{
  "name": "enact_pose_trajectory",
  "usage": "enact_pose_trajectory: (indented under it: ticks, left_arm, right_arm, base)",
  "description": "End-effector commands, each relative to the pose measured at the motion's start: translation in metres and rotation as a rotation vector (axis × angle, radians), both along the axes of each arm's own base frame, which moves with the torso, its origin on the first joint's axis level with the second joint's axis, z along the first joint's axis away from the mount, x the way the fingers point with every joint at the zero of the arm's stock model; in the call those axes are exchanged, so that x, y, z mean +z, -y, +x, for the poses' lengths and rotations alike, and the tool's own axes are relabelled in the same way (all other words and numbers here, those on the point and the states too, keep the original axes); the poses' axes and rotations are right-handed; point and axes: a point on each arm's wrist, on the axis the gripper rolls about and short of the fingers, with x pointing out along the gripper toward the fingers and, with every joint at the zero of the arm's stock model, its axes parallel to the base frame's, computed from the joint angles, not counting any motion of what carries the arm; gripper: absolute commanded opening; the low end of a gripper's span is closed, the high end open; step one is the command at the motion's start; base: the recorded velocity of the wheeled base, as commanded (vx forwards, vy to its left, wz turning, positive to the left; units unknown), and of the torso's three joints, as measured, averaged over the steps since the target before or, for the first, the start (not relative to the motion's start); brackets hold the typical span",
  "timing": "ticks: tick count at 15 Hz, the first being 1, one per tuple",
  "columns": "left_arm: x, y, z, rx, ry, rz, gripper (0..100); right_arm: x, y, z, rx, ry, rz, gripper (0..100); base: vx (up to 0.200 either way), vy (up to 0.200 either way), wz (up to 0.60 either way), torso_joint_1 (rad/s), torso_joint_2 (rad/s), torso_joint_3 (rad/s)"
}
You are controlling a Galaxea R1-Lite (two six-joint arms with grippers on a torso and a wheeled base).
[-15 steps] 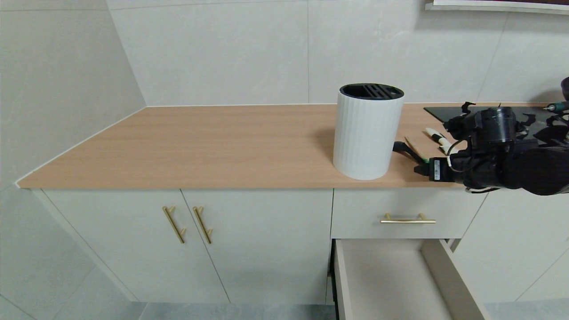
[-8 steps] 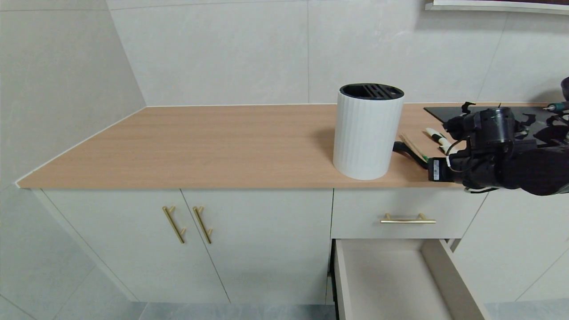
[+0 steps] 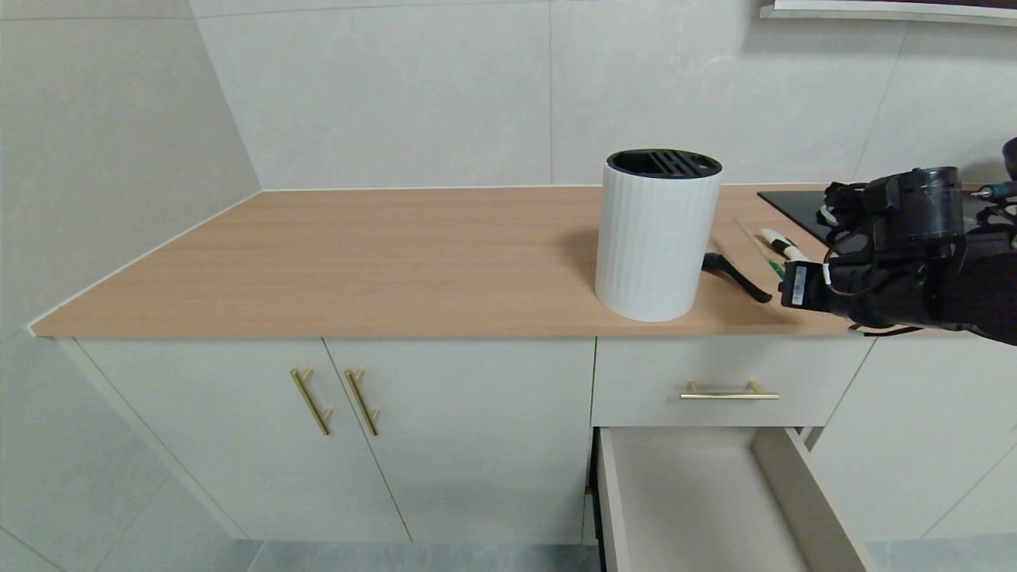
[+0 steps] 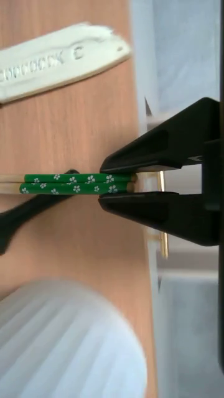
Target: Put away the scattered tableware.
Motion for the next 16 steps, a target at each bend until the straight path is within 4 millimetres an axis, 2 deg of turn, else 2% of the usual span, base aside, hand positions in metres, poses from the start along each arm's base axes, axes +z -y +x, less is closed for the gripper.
enact_pose_trajectory:
  ticks: [1, 2, 4, 5, 8, 10, 12, 16]
  left_arm:
    - [0.0, 0.0, 0.0, 0.001, 0.0, 0.0, 100]
    - [0.0, 0.0, 0.0, 0.001, 0.0, 0.0, 100]
    - [0.0, 0.0, 0.0, 0.001, 0.0, 0.0, 100]
    - [0.0, 0.0, 0.0, 0.001, 0.0, 0.0, 100]
    - [0.0, 0.0, 0.0, 0.001, 0.0, 0.0, 100]
    - [0.0, 0.0, 0.0, 0.001, 0.0, 0.0, 100]
    - [0.0, 0.0, 0.0, 0.001, 0.0, 0.0, 100]
    - [0.0, 0.0, 0.0, 0.001, 0.0, 0.0, 100]
  right_arm:
    - [0.022, -0.005, -0.04, 0.03, 0.04, 0.037, 0]
    - [0.024, -0.005, -0.044, 0.03, 0.043, 0.043, 0]
    - [0.044, 0.006, -0.098, 0.033, 0.064, 0.079, 0]
    - [0.048, 0.009, -0.116, 0.038, 0.051, 0.079, 0]
    - [0.051, 0.017, -0.148, 0.062, -0.023, 0.075, 0]
    - [0.044, 0.018, -0.171, 0.159, -0.11, 0.085, 0]
    - [0.046, 0.02, -0.183, 0.236, -0.106, 0.089, 0]
    - [0.034, 0.016, -0.186, 0.289, -0.139, 0.048, 0]
  base:
    - [0.0, 0.0, 0.0, 0.0, 0.0, 0.0]
    - [0.0, 0.0, 0.0, 0.0, 0.0, 0.0]
    - [0.0, 0.0, 0.0, 0.0, 0.0, 0.0]
    - [0.0, 0.0, 0.0, 0.0, 0.0, 0.0]
    - [0.0, 0.0, 0.0, 0.0, 0.0, 0.0]
    - [0.0, 0.0, 0.0, 0.0, 0.0, 0.0]
    - [0.0, 0.0, 0.0, 0.0, 0.0, 0.0]
    - [0.0, 0.0, 0.0, 0.0, 0.0, 0.0]
